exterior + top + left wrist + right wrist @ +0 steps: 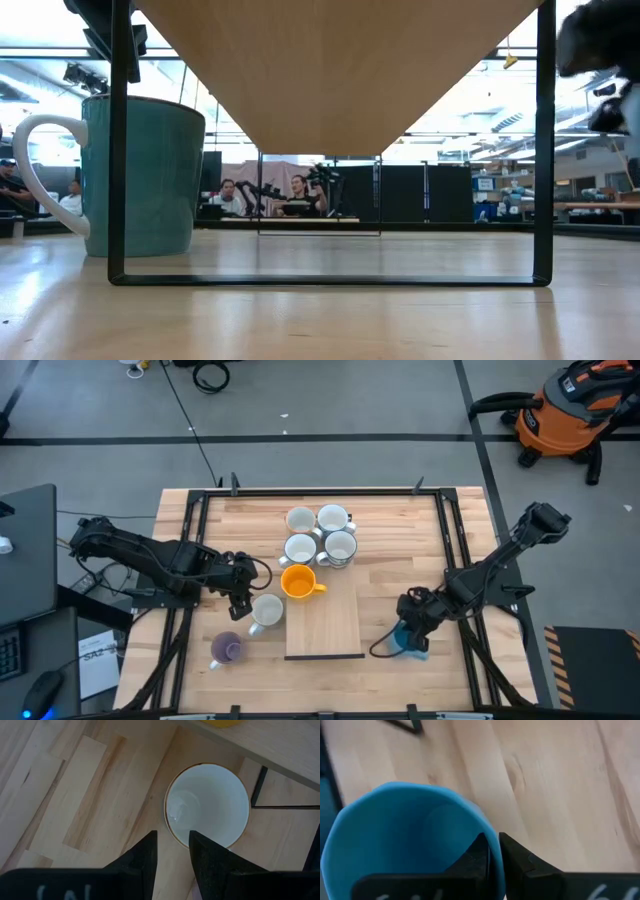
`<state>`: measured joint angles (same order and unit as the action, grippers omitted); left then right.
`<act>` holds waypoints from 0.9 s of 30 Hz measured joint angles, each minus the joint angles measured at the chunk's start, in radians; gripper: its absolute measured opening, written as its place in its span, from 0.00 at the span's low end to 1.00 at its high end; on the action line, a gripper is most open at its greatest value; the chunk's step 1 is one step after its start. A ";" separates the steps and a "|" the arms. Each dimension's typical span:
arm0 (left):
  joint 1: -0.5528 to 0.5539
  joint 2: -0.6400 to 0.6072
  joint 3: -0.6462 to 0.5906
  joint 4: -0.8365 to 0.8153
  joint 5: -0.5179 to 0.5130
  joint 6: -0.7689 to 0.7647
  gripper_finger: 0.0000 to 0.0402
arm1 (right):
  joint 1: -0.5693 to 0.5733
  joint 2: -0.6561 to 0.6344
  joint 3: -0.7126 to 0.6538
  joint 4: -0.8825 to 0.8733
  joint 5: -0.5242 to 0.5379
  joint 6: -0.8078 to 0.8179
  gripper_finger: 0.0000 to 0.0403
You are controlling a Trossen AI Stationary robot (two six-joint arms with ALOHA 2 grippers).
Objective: Place coffee mugs
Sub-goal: Put the light blue mug on the shelf
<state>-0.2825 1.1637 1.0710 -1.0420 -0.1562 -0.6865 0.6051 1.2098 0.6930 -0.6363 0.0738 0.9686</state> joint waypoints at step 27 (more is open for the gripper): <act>0.000 0.000 0.000 0.002 0.000 0.002 0.30 | -0.324 -0.001 0.672 -0.386 0.226 -0.328 0.09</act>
<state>-0.2829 1.1637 1.0710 -1.0397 -0.1562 -0.6846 0.2808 1.2091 1.3645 -1.0227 0.3001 0.6406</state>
